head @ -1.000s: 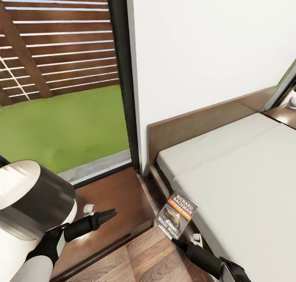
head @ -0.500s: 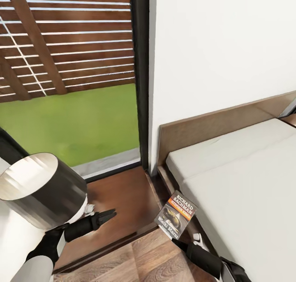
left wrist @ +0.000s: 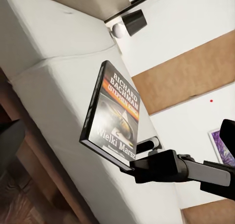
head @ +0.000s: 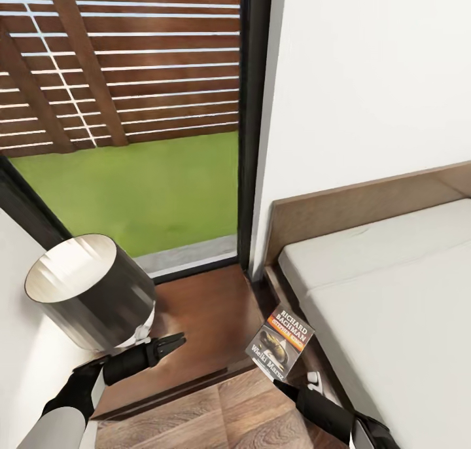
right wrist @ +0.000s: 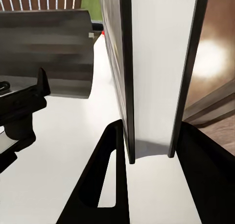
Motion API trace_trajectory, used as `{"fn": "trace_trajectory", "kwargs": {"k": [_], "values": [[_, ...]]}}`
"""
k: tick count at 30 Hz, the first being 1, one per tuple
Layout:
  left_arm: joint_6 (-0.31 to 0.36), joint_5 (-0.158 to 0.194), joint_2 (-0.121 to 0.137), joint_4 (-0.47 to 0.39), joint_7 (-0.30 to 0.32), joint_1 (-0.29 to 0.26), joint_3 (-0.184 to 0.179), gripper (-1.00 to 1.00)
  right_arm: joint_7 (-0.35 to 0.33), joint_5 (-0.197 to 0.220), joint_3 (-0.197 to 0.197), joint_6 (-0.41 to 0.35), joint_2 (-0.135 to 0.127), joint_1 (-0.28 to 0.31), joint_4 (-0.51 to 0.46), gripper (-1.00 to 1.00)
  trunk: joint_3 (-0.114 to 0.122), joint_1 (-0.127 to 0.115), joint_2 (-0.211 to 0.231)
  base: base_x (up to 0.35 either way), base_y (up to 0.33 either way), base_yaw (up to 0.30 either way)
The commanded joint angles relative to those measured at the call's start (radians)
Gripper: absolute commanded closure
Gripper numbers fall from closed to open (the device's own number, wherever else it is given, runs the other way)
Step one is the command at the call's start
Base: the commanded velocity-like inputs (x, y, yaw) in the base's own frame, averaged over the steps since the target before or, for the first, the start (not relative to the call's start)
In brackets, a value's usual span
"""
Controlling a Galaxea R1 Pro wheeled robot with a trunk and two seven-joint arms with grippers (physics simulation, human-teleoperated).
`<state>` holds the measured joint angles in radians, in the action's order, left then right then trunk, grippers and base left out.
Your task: In the bedroom, move the book from the bed onto either nightstand, and place the two sandals side by side next to the bed.
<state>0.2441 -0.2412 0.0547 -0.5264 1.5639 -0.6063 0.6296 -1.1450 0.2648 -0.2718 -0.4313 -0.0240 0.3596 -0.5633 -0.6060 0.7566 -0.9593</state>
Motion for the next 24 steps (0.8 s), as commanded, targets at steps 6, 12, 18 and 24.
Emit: {"fn": "trace_trajectory", "kwargs": {"k": [6, 12, 18, 24], "values": [[0.011, -0.010, -0.001, -0.001, 0.007, -0.001, 0.007, -1.00, -0.002, 0.005, -0.001, -0.009, 0.000, 0.001, 0.000, 1.00, -0.001, 0.000, -0.001, 0.060, -0.136, 0.002], [0.012, -0.010, -0.001, -0.001, 0.007, -0.001, 0.007, -1.00, -0.002, 0.005, -0.001, -0.009, 0.001, 0.001, 0.000, 1.00, -0.001, 0.000, -0.001, 0.011, -0.026, 0.032], [0.012, -0.010, -0.002, -0.001, 0.007, -0.001, 0.006, -1.00, 0.004, 0.004, -0.001, -0.007, 0.004, 0.001, 0.001, 1.00, -0.001, 0.000, -0.001, 0.000, -0.001, 0.270], [0.011, -0.013, -0.014, 0.022, 0.007, -0.001, 0.006, -1.00, 0.004, 0.005, -0.001, -0.003, 0.002, 0.001, 0.002, 1.00, -0.001, 0.000, -0.001, 0.000, 0.000, 0.128]]}}
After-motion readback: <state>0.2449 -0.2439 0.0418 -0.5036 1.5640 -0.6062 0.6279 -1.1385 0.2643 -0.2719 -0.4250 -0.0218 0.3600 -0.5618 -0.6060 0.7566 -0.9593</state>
